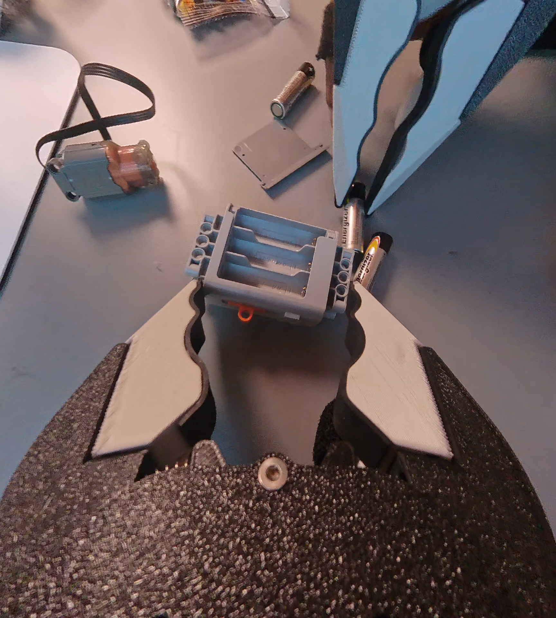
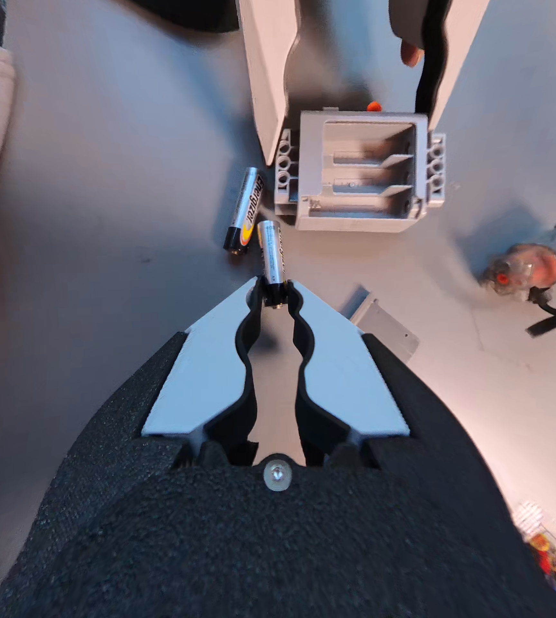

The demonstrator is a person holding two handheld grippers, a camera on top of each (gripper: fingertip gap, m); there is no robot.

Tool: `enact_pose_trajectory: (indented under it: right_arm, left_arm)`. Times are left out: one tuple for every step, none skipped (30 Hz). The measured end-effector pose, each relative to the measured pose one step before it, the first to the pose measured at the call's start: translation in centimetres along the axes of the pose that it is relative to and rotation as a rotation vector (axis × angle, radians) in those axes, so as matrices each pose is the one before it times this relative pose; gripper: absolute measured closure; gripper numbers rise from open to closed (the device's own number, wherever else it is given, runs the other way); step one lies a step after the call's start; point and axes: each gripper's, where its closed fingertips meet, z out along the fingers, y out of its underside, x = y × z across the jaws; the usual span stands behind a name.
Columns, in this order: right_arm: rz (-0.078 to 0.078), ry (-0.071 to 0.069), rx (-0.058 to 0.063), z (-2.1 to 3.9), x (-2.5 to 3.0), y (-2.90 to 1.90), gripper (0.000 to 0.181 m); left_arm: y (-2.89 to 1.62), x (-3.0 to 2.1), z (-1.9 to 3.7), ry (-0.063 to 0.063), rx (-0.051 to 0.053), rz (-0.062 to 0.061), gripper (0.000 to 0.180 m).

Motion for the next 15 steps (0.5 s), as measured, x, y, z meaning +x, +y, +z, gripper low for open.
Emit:
enact_pose_trajectory:
  right_arm:
    - [-0.0220, -0.0115, 0.0031, -0.466, -0.035, -0.060, 0.168]
    - [-0.0314, -0.0027, 0.0075, -0.669, 0.122, -0.161, 0.168]
    - [-0.0249, 0.0151, 0.0144, -0.815, 0.460, -0.391, 0.168]
    - [-0.0176, 0.0176, 0.0146, -0.831, 0.613, -0.534, 0.168]
    - [-0.0239, 0.0089, 0.0109, -0.718, 0.524, -0.589, 0.168]
    - [-0.0356, 0.0110, 0.0065, -0.522, 0.543, -0.625, 0.168]
    - [-0.0447, 0.0103, -0.0030, -0.227, 0.530, -0.543, 0.168]
    - [-0.0463, -0.0007, -0.0132, 0.048, 0.393, -0.391, 0.168]
    - [-0.0463, -0.0062, -0.0139, 0.272, 0.365, -0.326, 0.168]
    - [-0.0411, -0.0076, -0.0132, 0.437, 0.400, -0.212, 0.168]
    - [-0.0320, -0.0093, -0.0142, 0.522, 0.415, -0.065, 0.168]
    - [-0.0272, -0.0109, -0.0067, 0.499, 0.311, -0.067, 0.168]
    - [-0.0230, -0.0144, 0.0023, 0.397, 0.137, -0.141, 0.168]
    - [-0.0198, -0.0082, 0.0034, 0.253, 0.094, -0.111, 0.168]
    - [-0.0183, 0.0045, 0.0045, 0.103, 0.173, -0.099, 0.167]
  left_arm:
    - [0.005, 0.352, 0.014, 0.0153, 0.0014, 0.0131, 0.097]
    - [-0.031, 0.210, 0.031, 0.0047, 0.0023, 0.0139, 0.097]
    - [-0.050, 0.115, 0.015, -0.0016, 0.0027, 0.0142, 0.097]
    - [-0.028, 0.156, 0.036, 0.0046, 0.0021, 0.0111, 0.097]
    - [-0.009, 0.202, 0.055, 0.0115, 0.0003, 0.0052, 0.097]
    - [0.045, 0.165, 0.100, 0.0140, -0.0035, 0.0011, 0.097]
    - [0.058, 0.080, 0.126, 0.0108, -0.0050, -0.0005, 0.096]
    - [0.079, 0.020, 0.132, 0.0076, -0.0070, -0.0003, 0.096]
    - [0.070, 0.023, 0.125, 0.0076, -0.0069, -0.0008, 0.095]
    - [-0.048, 0.008, 0.062, 0.0031, 0.0008, 0.0059, 0.095]
    - [-0.092, -0.071, 0.016, -0.0112, 0.0044, 0.0158, 0.095]
    - [-0.123, -0.126, -0.028, -0.0249, 0.0057, 0.0255, 0.095]
    - [-0.130, -0.106, -0.060, -0.0335, 0.0060, 0.0381, 0.096]
    - [-0.151, -0.178, -0.064, -0.0487, 0.0073, 0.0490, 0.096]
    - [-0.128, -0.163, -0.086, -0.0550, 0.0053, 0.0563, 0.096]
